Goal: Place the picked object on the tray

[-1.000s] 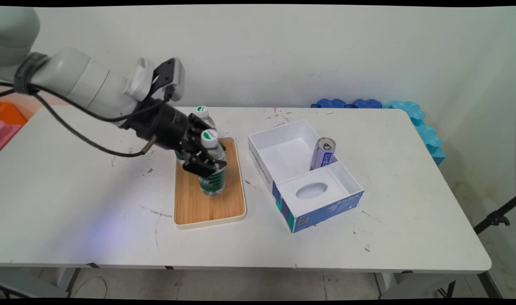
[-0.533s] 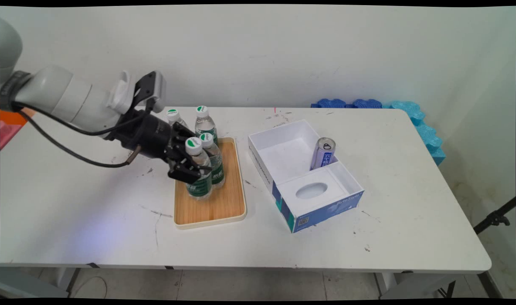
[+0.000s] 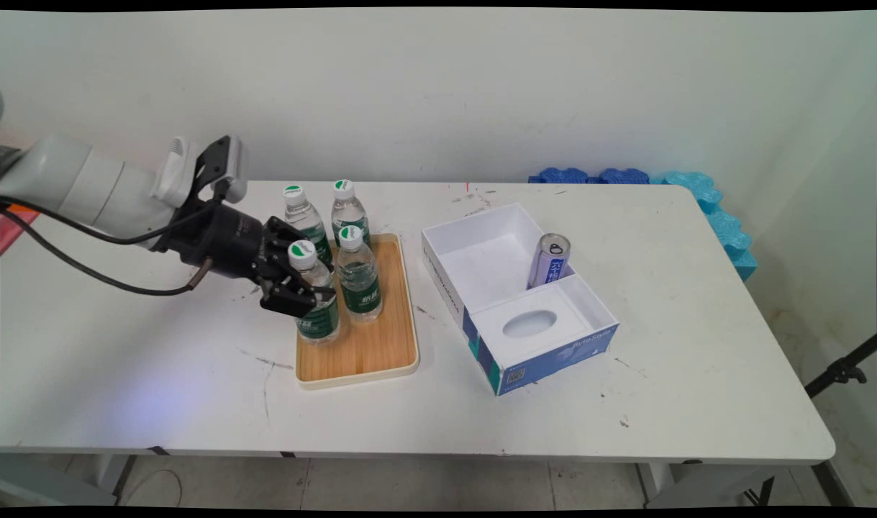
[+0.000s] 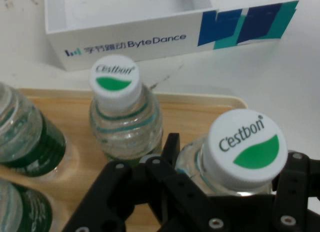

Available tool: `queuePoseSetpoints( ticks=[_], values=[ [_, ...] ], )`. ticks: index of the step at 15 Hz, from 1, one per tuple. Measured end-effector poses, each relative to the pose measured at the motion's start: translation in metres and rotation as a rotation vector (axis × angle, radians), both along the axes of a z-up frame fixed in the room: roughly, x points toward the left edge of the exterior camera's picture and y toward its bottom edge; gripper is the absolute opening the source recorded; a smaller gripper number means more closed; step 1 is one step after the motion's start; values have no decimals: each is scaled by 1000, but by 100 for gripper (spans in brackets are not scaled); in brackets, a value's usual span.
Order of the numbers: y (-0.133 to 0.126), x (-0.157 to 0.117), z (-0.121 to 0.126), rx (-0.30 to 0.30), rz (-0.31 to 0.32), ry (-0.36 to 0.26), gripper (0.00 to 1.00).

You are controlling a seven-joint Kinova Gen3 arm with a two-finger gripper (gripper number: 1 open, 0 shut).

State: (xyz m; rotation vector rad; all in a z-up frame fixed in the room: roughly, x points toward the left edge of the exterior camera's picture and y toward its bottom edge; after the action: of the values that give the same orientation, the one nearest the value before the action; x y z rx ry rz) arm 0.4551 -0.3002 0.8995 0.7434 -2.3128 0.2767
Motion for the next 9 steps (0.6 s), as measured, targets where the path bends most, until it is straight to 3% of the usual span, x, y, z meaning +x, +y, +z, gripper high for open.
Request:
queuePoseSetpoints(
  ticks=[9],
  values=[
    [-6, 20, -30, -4, 55, 16, 0]
  ],
)
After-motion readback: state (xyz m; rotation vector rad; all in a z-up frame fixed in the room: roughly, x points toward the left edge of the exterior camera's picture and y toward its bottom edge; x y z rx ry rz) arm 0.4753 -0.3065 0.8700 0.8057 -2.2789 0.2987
